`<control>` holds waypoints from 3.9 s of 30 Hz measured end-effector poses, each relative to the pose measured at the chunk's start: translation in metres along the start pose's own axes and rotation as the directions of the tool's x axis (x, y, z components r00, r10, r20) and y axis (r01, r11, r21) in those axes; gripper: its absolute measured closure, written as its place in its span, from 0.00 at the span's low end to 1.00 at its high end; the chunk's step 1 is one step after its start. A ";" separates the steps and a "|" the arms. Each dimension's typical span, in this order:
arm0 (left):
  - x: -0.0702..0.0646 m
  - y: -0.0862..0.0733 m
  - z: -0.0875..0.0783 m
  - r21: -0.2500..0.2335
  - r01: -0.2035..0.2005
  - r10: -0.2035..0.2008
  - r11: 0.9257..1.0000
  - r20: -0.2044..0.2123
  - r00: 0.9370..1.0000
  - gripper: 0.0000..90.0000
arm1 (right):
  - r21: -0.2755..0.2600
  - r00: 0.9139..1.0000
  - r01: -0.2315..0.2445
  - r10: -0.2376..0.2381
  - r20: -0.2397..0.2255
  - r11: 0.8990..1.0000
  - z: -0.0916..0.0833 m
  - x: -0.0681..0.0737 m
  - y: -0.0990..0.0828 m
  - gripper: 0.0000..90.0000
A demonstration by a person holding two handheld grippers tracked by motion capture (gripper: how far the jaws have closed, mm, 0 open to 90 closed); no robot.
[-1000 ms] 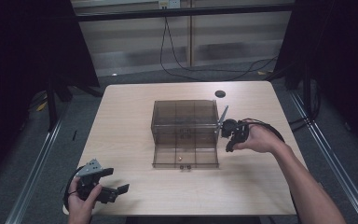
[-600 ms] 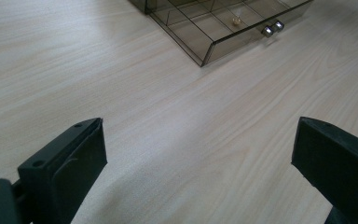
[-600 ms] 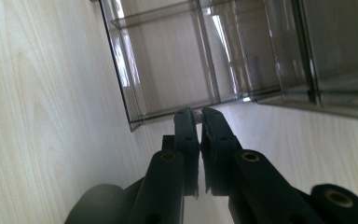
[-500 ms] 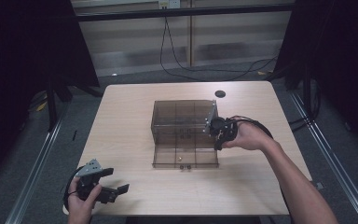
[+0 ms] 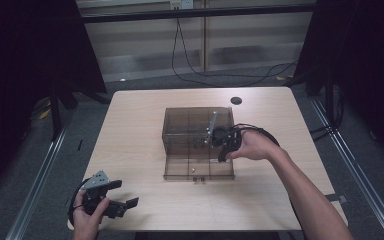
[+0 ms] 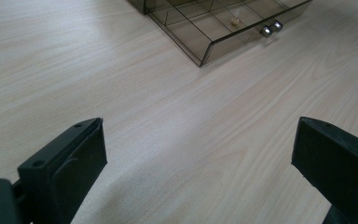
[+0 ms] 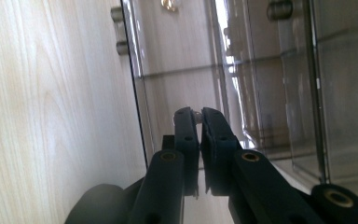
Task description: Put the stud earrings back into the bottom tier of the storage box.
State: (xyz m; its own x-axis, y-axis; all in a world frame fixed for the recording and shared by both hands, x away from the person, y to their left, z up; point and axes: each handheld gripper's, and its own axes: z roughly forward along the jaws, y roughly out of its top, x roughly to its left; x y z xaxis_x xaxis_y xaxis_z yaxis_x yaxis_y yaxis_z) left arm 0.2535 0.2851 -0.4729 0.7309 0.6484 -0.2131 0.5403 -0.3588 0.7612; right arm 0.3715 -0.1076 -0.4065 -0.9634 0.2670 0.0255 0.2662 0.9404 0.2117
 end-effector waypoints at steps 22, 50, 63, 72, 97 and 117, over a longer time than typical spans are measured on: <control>0.001 0.000 -0.001 -0.006 0.001 -0.001 1.000 0.005 1.000 0.03 | 0.048 0.994 0.102 -0.100 -0.036 0.994 0.025 0.010 0.059 0.95; 0.001 0.000 0.000 -0.010 0.003 -0.003 1.000 0.005 1.000 0.03 | 0.179 0.990 0.140 -0.137 -0.026 0.974 0.068 0.007 0.076 0.95; 0.002 0.000 -0.001 -0.004 -0.002 0.002 1.000 0.005 1.000 0.03 | 0.122 0.996 0.094 -0.092 -0.019 0.988 0.063 0.008 0.066 0.85; 0.001 0.000 0.000 -0.002 0.001 -0.001 1.000 0.002 1.000 0.03 | -0.089 0.999 -0.012 0.015 0.036 0.996 0.037 0.010 0.028 0.73; 0.001 0.000 0.001 -0.003 0.010 -0.010 1.000 0.001 1.000 0.03 | -0.591 0.892 -0.326 0.447 0.067 0.738 0.022 0.035 -0.097 0.43; 0.001 0.001 0.001 0.005 0.000 0.000 1.000 -0.001 1.000 0.03 | -0.758 0.686 -0.464 0.727 0.020 0.458 0.023 0.071 -0.199 0.25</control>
